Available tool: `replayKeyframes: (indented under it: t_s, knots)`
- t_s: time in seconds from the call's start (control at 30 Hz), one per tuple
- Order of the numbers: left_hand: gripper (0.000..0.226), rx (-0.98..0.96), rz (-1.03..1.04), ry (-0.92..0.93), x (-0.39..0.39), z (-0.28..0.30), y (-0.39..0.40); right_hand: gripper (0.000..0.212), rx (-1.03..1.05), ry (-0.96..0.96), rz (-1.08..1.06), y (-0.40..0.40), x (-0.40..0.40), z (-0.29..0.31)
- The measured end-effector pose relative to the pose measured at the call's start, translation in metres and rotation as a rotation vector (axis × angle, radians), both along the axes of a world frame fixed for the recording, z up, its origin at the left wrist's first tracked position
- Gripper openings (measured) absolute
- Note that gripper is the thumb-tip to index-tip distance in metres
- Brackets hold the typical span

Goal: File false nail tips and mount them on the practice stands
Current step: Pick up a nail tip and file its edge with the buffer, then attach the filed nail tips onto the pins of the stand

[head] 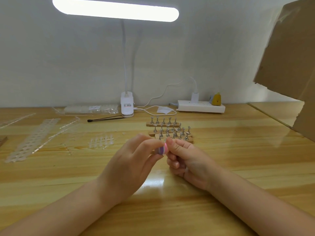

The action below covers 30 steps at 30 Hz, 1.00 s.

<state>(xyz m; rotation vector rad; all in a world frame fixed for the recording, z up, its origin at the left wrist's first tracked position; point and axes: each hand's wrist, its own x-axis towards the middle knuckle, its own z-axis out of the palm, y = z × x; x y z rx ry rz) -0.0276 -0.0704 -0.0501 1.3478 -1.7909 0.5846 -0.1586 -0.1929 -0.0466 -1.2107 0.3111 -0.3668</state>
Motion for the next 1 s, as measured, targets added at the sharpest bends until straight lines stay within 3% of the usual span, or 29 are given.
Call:
replayKeyframes:
  t_s: [0.1,0.23,0.33,0.4,0.53,0.6,0.67,0.77,1.0]
  knots:
    - [0.019,0.053,-0.003,0.013,-0.004,-0.002,-0.001,0.023,0.013,-0.008,0.006,-0.001,-0.001,0.0]
    - [0.022,0.116,0.139,-0.011,0.004,-0.001,0.001,0.028,0.01,0.0,-0.012,0.0,0.0,0.0]
    - [0.015,0.118,0.376,-0.025,0.009,-0.001,0.0,0.028,0.008,0.014,-0.036,0.0,0.002,0.0]
    - [0.012,0.23,0.58,-0.054,0.015,-0.002,0.0,0.026,0.018,0.018,-0.047,-0.001,0.002,0.0]
    - [0.016,0.425,0.714,-0.065,0.023,-0.008,-0.001,0.029,0.001,0.032,-0.043,-0.001,0.001,-0.001]
    - [0.032,0.404,0.661,0.011,0.025,-0.01,-0.001,0.03,-0.006,0.035,-0.044,-0.001,0.001,-0.001]
    - [0.045,0.336,0.444,0.162,0.02,-0.004,0.0,0.031,-0.009,0.035,-0.054,-0.001,0.001,0.0]
    - [0.037,0.25,0.124,0.339,0.006,-0.001,0.002,0.034,-0.012,0.035,-0.061,-0.001,0.001,-0.001]
    - [0.026,0.15,0.047,0.337,-0.005,-0.006,0.0,0.04,-0.18,0.074,-0.072,0.006,0.0,-0.003]
